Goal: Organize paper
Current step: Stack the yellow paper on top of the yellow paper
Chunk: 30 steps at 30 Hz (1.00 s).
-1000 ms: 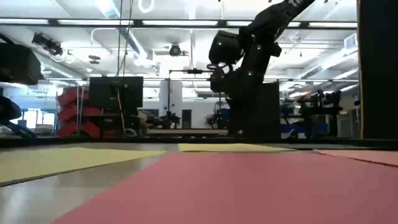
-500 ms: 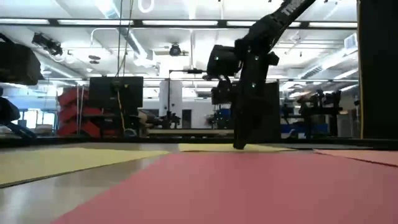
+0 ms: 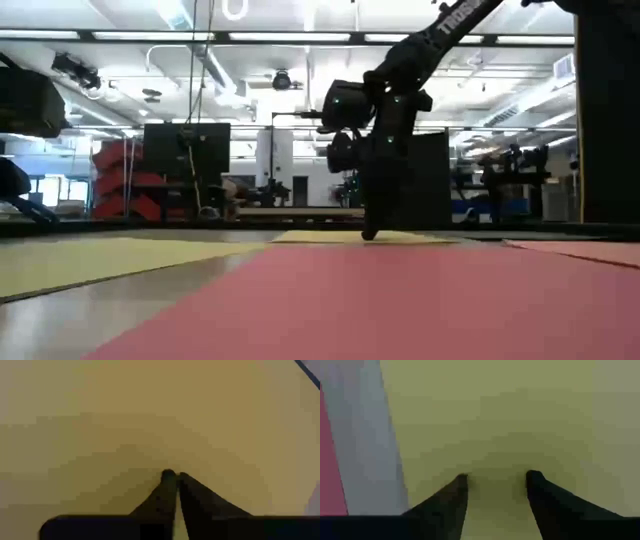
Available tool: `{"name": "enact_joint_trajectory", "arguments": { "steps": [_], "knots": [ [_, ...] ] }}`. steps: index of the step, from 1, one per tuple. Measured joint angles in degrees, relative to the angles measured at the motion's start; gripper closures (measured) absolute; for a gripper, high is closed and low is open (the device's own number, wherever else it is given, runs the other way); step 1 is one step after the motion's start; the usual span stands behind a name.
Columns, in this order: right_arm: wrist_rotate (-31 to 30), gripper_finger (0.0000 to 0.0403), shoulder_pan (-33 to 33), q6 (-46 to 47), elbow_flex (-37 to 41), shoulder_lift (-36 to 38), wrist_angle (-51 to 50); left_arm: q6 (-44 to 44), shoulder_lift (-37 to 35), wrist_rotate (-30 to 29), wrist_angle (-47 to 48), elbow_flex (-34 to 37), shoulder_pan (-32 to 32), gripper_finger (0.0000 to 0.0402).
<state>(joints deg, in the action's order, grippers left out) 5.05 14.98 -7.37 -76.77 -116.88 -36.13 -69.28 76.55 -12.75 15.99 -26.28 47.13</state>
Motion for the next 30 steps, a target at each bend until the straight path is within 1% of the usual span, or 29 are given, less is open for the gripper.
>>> {"name": "enact_joint_trajectory", "arguments": {
  "steps": [8,11,13,14,18,21,23,24,27,30],
  "knots": [
    [-2.0,0.0225,-0.7,-0.2,-4.6,2.8,-2.4,0.0,0.0,0.0,0.0,0.0,0.0,0.0394],
    [-1.5,0.0225,-2.2,2.8,-6.3,3.1,-2.9,-0.8,0.0,0.1,0.0,0.0,0.0,0.0394],
    [-0.4,0.0224,-3.7,6.7,-6.9,3.1,-1.5,-2.0,0.0,0.0,0.1,0.0,0.2,0.0394],
    [0.7,0.0224,-4.5,9.6,-7.0,3.1,0.7,-2.9,0.0,0.1,0.1,0.0,0.5,0.0394],
    [5.8,0.0226,-8.7,24.2,-6.0,2.4,12.7,-6.5,-0.1,0.3,0.0,0.1,1.2,0.0394],
    [6.7,0.0228,-11.8,34.5,-5.4,0.4,21.4,-8.5,-0.1,0.2,0.2,0.2,1.5,0.0394],
    [6.5,0.0228,-13.4,38.4,-5.3,-1.4,24.7,-9.3,-0.1,0.0,0.0,0.3,1.4,0.0394],
    [6.2,0.0227,-14.0,40.1,-5.5,-2.1,27.9,-9.5,-0.1,-0.2,-0.1,0.3,1.5,0.0394],
    [5.1,0.0222,-15.0,45.3,-5.5,-4.6,31.1,-10.3,0.0,-1.1,-0.6,0.3,1.5,0.0394],
    [5.2,0.0218,-15.5,48.7,-5.4,-7.1,31.4,-10.4,0.0,-1.4,-1.5,0.3,1.5,0.0394]
  ]
}}
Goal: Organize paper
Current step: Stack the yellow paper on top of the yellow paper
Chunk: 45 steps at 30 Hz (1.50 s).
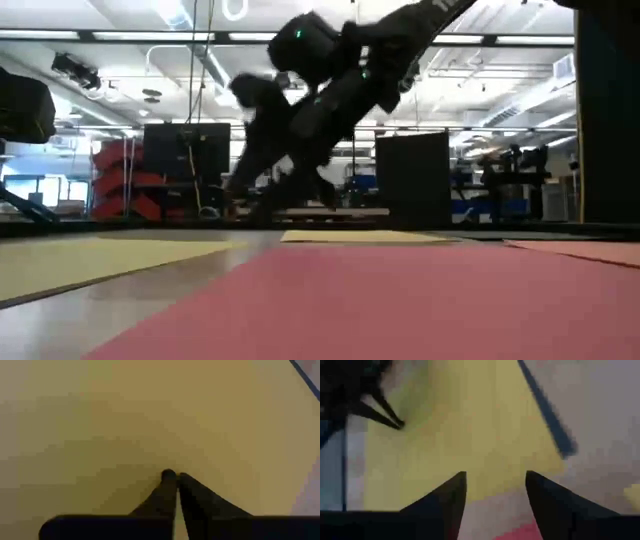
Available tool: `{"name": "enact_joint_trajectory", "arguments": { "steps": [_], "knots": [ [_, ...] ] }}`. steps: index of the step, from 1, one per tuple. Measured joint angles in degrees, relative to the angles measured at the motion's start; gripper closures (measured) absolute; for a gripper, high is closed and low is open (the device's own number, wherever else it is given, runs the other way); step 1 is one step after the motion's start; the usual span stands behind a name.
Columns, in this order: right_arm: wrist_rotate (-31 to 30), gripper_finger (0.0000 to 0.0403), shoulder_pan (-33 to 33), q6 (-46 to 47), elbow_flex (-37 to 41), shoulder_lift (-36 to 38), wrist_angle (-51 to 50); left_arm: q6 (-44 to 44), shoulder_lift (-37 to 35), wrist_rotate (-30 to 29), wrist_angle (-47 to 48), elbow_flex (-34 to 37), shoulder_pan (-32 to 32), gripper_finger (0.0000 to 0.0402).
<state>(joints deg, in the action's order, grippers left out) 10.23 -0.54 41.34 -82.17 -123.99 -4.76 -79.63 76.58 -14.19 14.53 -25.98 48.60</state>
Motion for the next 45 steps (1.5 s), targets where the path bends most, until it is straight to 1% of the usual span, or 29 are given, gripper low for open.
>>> {"name": "enact_joint_trajectory", "arguments": {
  "steps": [6,19,31,36,39,45],
  "knots": [
    [-0.4,0.0213,0.4,1.7,-0.1,-1.5,1.0,0.7,0.1,-1.3,-1.3,0.0,0.0,0.0395],
    [-0.1,0.0213,0.6,1.7,-0.1,-1.7,3.7,1.7,0.1,-3.4,-1.9,0.0,-0.2,0.0395],
    [1.3,0.0213,0.6,3.7,-0.1,-1.7,14.7,2.8,0.0,-3.7,-1.8,0.0,-0.2,0.0395],
    [-1.1,0.0213,0.6,4.9,-0.1,-1.7,17.0,2.9,0.0,-4.0,-1.8,0.0,-0.2,0.0394],
    [-1.7,0.0213,0.8,5.1,-0.1,-1.7,17.1,2.9,0.1,-4.9,-1.6,0.0,-0.2,0.0394],
    [-1.9,0.0213,1.3,5.1,-0.1,-1.7,17.4,2.9,0.1,-8.8,-0.2,0.0,-0.2,0.0394]
  ]
}}
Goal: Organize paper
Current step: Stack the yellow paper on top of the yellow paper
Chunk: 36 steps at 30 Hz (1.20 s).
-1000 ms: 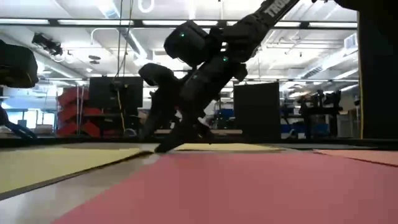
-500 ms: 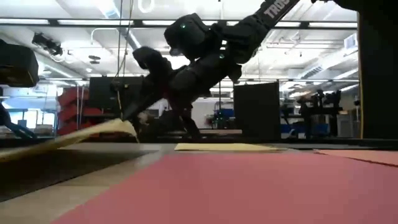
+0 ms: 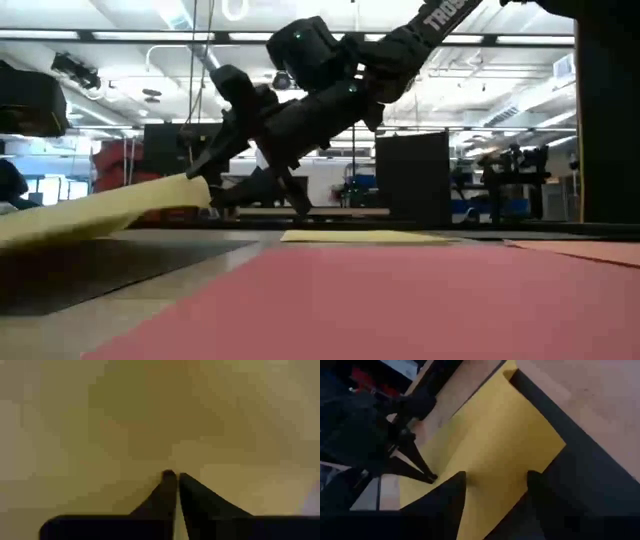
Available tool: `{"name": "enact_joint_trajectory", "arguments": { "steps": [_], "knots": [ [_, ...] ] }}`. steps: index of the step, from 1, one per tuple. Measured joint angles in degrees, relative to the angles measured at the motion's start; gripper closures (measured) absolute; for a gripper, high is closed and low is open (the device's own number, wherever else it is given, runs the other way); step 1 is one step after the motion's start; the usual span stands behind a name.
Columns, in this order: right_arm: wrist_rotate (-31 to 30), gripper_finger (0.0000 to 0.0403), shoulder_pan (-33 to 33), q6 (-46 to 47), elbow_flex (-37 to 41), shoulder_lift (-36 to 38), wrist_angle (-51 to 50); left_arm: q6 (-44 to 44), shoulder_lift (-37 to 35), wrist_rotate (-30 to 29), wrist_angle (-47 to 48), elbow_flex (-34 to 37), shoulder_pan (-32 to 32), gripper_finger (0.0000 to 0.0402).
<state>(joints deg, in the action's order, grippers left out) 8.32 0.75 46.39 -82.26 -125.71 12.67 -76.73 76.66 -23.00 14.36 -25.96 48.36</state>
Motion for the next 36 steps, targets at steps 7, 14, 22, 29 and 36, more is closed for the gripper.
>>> {"name": "enact_joint_trajectory", "arguments": {
  "steps": [7,14,22,29,36],
  "knots": [
    [1.2,0.0213,0.0,0.6,0.0,0.0,4.1,-0.3,0.0,-1.1,0.9,0.0,0.0,0.0394],
    [4.5,0.0213,-0.5,2.2,0.0,0.0,9.0,-0.4,0.0,-1.9,1.7,0.0,0.0,0.0394],
    [8.5,0.0213,-2.0,4.0,0.0,0.1,14.1,-1.4,0.0,-3.3,2.5,0.0,-1.3,0.0394],
    [14.1,0.0213,-4.3,6.3,0.0,0.1,14.6,-1.6,0.0,-3.4,3.1,0.0,-1.5,0.0394],
    [12.1,0.0213,-5.6,6.3,0.0,0.1,14.2,-1.6,0.0,-3.3,3.2,-0.1,-1.5,0.0394]
  ]
}}
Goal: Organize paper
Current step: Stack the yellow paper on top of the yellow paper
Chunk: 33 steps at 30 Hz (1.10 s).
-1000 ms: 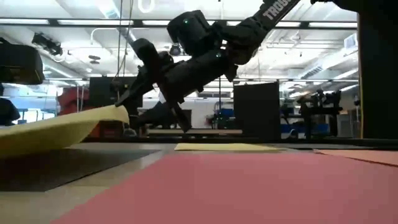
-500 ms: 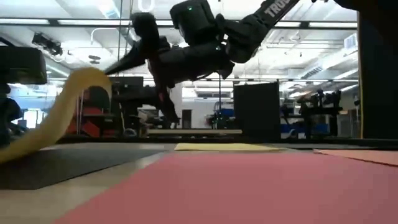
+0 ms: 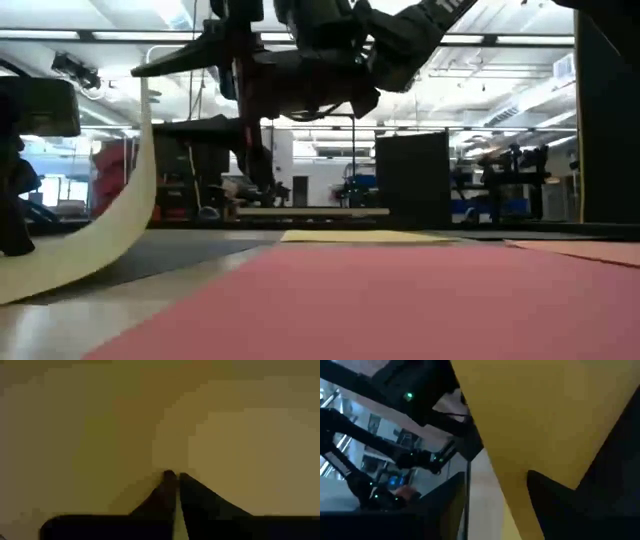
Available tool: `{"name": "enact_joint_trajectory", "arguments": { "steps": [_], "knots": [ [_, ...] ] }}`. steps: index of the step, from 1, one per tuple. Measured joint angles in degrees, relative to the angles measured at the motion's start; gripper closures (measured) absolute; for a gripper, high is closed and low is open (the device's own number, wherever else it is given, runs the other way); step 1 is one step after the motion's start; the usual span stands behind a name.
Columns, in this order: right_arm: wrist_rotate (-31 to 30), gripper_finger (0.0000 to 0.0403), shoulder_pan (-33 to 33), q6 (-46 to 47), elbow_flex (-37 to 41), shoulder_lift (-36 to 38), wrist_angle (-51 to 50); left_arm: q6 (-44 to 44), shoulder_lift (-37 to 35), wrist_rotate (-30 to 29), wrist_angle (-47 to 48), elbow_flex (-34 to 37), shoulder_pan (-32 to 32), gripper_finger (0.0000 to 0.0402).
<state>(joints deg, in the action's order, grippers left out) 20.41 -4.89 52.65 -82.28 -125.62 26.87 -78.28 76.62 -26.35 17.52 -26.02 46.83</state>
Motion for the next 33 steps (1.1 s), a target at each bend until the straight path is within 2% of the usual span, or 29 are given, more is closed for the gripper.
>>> {"name": "enact_joint_trajectory", "arguments": {
  "steps": [3,6,9,14,18,26,33],
  "knots": [
    [-4.5,0.0213,0.3,-0.2,0.0,0.0,-1.5,0.0,0.0,0.0,0.0,0.0,0.0,0.0394],
    [-9.1,0.0216,1.1,-0.1,0.0,0.0,-7.4,0.0,0.0,0.0,0.0,0.0,0.0,0.0394],
    [-11.1,0.0222,1.8,-0.2,0.0,0.0,-13.2,0.0,0.0,0.2,0.0,0.0,0.0,0.0394],
    [-10.8,0.023,2.3,0.2,0.0,0.0,-15.2,0.0,0.0,0.3,0.0,0.0,0.0,0.0394],
    [-6.9,0.0232,2.3,2.0,0.0,0.0,-15.2,0.0,0.0,0.4,0.0,0.0,0.0,0.0394],
    [-9.3,0.0239,2.6,3.3,0.0,0.0,-16.8,1.2,0.0,0.4,-0.1,0.0,0.0,0.0394],
    [-11.5,0.0277,1.5,4.8,0.0,0.0,-16.4,1.3,0.0,0.5,-0.3,0.0,0.0,0.0394]
  ]
}}
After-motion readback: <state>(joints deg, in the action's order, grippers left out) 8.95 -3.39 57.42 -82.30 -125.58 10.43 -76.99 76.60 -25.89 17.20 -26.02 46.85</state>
